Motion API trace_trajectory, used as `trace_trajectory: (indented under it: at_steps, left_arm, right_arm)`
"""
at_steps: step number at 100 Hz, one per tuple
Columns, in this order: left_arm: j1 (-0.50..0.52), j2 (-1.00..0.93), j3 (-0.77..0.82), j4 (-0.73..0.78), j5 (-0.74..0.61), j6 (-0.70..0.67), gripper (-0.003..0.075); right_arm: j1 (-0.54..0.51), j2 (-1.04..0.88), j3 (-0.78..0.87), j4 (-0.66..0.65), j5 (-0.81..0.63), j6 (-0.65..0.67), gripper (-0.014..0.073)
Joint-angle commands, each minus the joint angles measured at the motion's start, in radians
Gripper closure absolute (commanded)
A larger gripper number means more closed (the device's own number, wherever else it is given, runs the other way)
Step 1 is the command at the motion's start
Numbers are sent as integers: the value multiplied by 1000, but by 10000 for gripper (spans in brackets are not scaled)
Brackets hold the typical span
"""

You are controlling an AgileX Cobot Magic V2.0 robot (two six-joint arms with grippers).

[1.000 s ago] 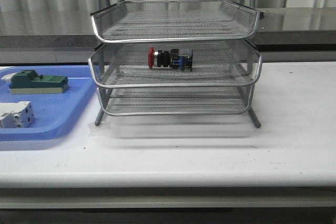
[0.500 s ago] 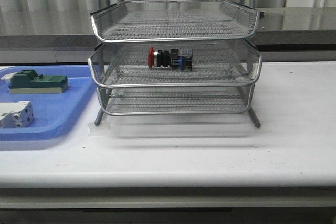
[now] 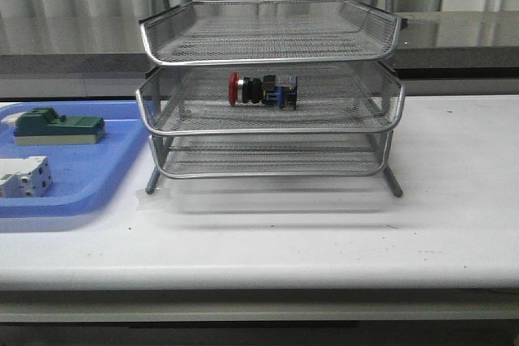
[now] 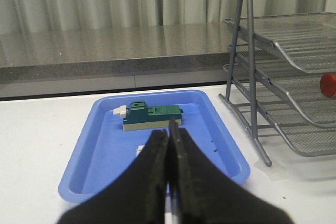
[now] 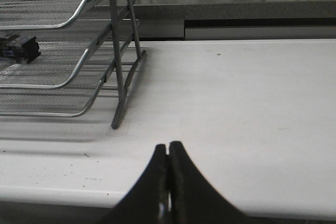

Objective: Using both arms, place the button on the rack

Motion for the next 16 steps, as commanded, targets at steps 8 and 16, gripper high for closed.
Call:
trace_trajectory:
  at_steps: [8,16]
  left_arm:
    - [3,-32,47,-5,-93,-14,740]
    - [3,-32,47,-5,-93,-14,740]
  right_arm:
    - [-7,-21,-14,-6,-87,-1,654]
    - [-7,-21,-14,-6,-87,-1,654]
